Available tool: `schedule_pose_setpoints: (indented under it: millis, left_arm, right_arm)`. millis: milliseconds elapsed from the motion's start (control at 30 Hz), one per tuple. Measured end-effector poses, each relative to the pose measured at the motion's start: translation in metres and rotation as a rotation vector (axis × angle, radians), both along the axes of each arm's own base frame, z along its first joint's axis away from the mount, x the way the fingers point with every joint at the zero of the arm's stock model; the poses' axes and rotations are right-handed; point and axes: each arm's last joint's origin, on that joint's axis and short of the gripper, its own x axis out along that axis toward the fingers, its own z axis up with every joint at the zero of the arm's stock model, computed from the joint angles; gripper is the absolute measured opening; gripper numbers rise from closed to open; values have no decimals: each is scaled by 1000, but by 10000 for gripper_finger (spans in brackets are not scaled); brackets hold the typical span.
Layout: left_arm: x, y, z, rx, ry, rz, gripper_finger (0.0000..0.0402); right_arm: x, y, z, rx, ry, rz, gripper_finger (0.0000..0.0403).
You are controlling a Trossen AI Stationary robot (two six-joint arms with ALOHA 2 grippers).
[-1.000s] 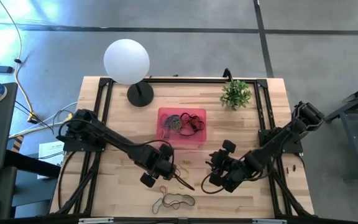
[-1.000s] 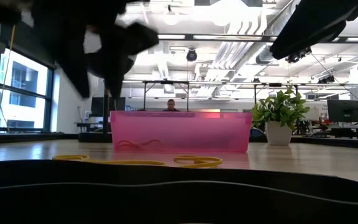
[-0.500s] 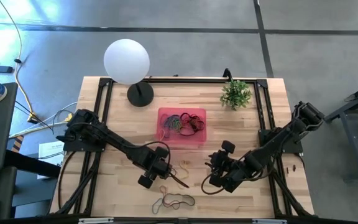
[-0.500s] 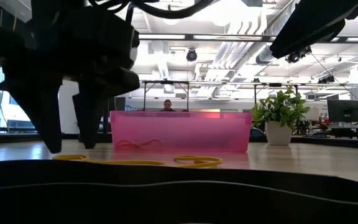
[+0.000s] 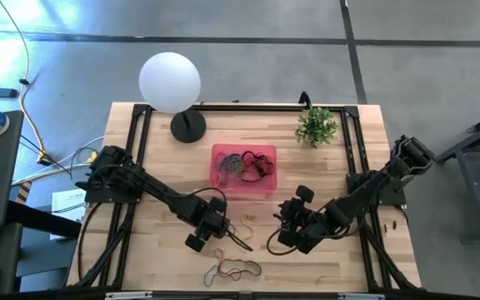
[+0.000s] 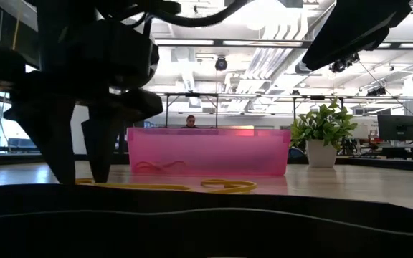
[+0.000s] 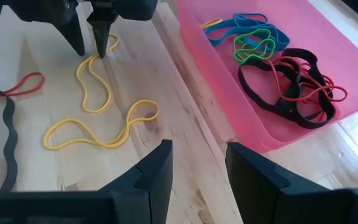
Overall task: Pick and place rubber bands into bin
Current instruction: Put the yellow rubber band into the red bin
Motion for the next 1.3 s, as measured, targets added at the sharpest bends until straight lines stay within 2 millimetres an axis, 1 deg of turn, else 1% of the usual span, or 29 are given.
schedule_pose_setpoints:
  millis: [100, 200, 367, 500, 600, 800, 1033, 1133, 1233, 1300]
  left_arm:
    - [0, 0, -7, -21, 21, 5, 103]
    - [0, -1, -7, -23, 22, 21, 76]
    - [1, -1, -8, -8, 12, 48, 11]
    - [1, 0, -8, 6, 7, 59, 11]
    - [2, 0, -6, 11, -1, 63, 3]
    - [11, -1, 11, 46, -38, 60, 2]
    - [26, -5, 44, 79, -88, 18, 0]
    - [31, -6, 58, 123, -96, 0, 0]
    - [36, -5, 76, 176, -117, -24, 0]
    - [39, -3, 87, 208, -124, -31, 0]
  right_arm:
    - [1, 0, 0, -5, -5, 6, 139]
    - [2, -1, 1, -6, -6, 3, 139]
    - [2, -1, 1, -5, -9, 2, 139]
    - [2, -1, 1, -5, -9, 2, 139]
    - [2, -1, 1, -4, -8, 3, 139]
    - [2, -1, 1, -5, -8, 3, 139]
    - [2, -1, 1, -5, -8, 4, 139]
    - [2, -1, 1, -5, -7, 4, 139]
    - [2, -1, 1, -5, -7, 4, 139]
    - [2, -1, 1, -5, -7, 4, 139]
